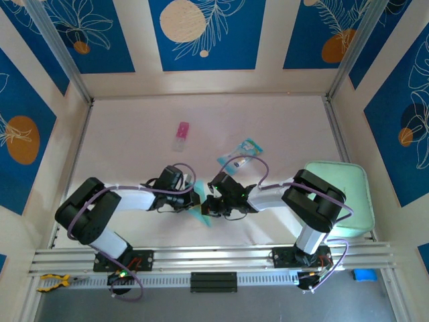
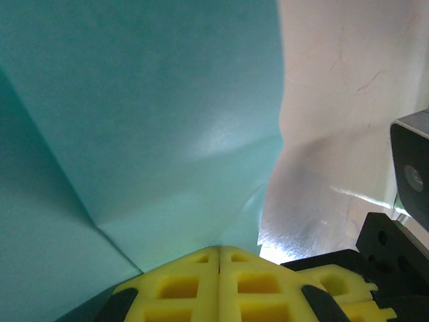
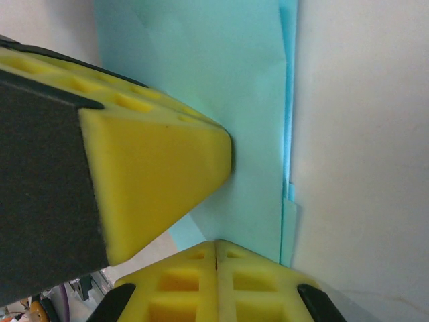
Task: Fold a paper plane with a square sheet of paper (pick it up from the middle)
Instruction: Perform the fourth fold on the wing at the bottom-center of the table.
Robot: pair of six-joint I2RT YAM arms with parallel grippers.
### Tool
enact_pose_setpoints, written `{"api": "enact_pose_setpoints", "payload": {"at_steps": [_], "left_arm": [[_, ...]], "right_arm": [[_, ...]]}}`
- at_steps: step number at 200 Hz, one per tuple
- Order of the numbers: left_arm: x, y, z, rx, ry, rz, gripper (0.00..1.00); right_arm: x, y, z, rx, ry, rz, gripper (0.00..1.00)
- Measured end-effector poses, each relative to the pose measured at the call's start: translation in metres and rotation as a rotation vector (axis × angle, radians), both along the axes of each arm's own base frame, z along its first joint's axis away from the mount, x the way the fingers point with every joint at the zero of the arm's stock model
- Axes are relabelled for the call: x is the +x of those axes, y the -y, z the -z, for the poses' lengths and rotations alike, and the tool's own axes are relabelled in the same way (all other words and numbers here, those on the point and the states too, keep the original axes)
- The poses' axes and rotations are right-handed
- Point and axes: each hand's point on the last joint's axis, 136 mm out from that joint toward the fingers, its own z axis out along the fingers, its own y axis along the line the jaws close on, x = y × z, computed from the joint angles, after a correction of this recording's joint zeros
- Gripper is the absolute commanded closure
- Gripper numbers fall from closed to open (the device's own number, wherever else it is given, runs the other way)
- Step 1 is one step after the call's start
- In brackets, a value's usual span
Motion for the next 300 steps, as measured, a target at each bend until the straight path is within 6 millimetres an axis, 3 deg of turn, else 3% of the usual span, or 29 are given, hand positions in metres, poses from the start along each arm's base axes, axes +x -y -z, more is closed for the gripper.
{"api": "enact_pose_setpoints", "payload": {"at_steps": [62,164,218,263,300], "left_arm": [[0.001,-0.001,0.0,0.024,-0.007,-0.004,1.0],[0.002,-0.001,0.0,0.024,-0.006,-0.007,1.0],[0.002,-0.002,0.0,0.019,-0.004,-0.014,1.0],[0.003,-0.008,0.0,0.025,0.006,-0.053,1.0],[0.002,-0.013,0.0,0.035,0.011,-0.086,1.0]], "right_arm": [[-0.004,0.003,-0.001,-0.007,0.002,-0.017,0.96],[-0.051,0.029,0.002,-0.006,-0.022,-0.084,0.96],[-0.06,0.037,-0.002,-0.013,-0.031,-0.086,0.95],[-0.037,0.029,-0.041,0.073,0.044,-0.044,0.94],[-0.005,0.005,-0.061,0.101,0.085,-0.024,0.94]]}}
